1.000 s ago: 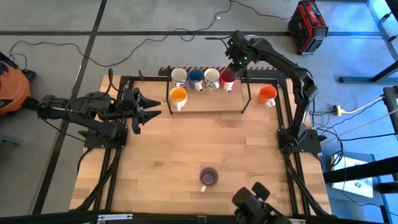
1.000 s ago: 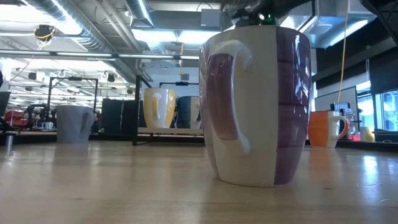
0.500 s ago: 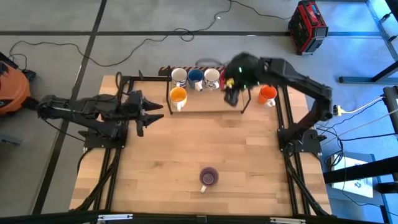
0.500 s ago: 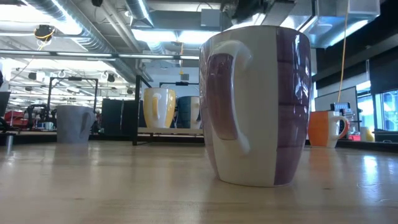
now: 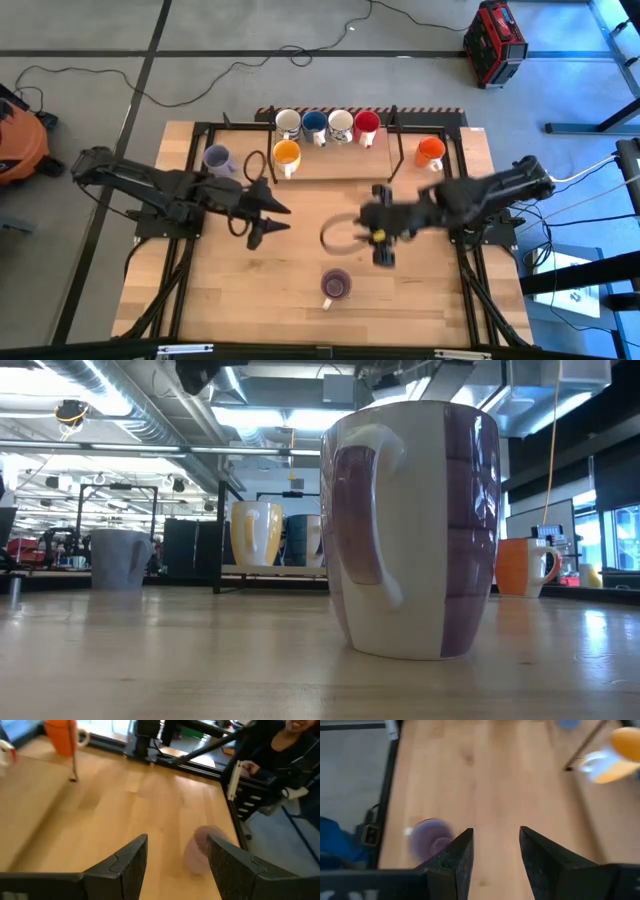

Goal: Place coffee mugs
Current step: Put the violet mug on the shelf

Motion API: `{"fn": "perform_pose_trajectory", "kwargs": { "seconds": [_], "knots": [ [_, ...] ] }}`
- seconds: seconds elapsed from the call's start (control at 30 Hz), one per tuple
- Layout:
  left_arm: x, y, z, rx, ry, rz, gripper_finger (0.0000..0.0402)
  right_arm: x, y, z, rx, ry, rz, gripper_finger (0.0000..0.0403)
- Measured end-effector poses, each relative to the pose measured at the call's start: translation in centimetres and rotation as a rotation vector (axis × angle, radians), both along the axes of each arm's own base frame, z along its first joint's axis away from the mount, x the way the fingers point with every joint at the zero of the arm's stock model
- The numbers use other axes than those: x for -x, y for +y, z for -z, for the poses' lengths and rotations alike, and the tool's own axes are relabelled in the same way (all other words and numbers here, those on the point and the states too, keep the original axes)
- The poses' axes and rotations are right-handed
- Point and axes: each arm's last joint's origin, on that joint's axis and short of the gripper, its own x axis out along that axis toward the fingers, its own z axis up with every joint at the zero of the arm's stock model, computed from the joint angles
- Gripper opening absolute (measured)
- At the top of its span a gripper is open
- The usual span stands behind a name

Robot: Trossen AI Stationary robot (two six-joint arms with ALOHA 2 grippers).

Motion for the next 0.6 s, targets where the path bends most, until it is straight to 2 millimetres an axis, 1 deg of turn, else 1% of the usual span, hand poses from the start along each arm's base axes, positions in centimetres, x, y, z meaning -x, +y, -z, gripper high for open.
{"fn": "perform_pose_trajectory", "kwargs": {
  "seconds": [0.17, 0.3, 0.37, 0.47, 0.53, 0.6],
  "knots": [
    [-1.1, -1.6, 0.8, 0.072, 0.053, -0.002, 0.0196, 1.0, 4.5, 3.1, -0.012, -0.013, -0.024, 0.0145],
    [-1.2, -2.8, 1.6, 0.126, 0.102, -0.041, 0.0196, 1.5, 6.8, 5.7, -0.071, -0.047, -0.003, 0.0145],
    [-1.0, -3.3, 1.8, 0.153, 0.118, -0.049, 0.0196, 1.3, 7.4, 6.8, -0.121, -0.076, 0.007, 0.0145],
    [-0.6, -4.2, 1.8, 0.21, 0.141, -0.044, 0.0196, 1.1, 7.7, 8.2, -0.201, -0.075, 0.026, 0.015],
    [-0.2, -4.7, 2.1, 0.233, 0.179, -0.034, 0.0196, 0.7, 8.0, 8.9, -0.239, -0.052, 0.024, 0.0163],
    [0.3, -5.0, 2.1, 0.262, 0.199, -0.037, 0.0196, 0.5, 8.3, 9.7, -0.227, -0.021, 0.021, 0.0181]
  ]
}}
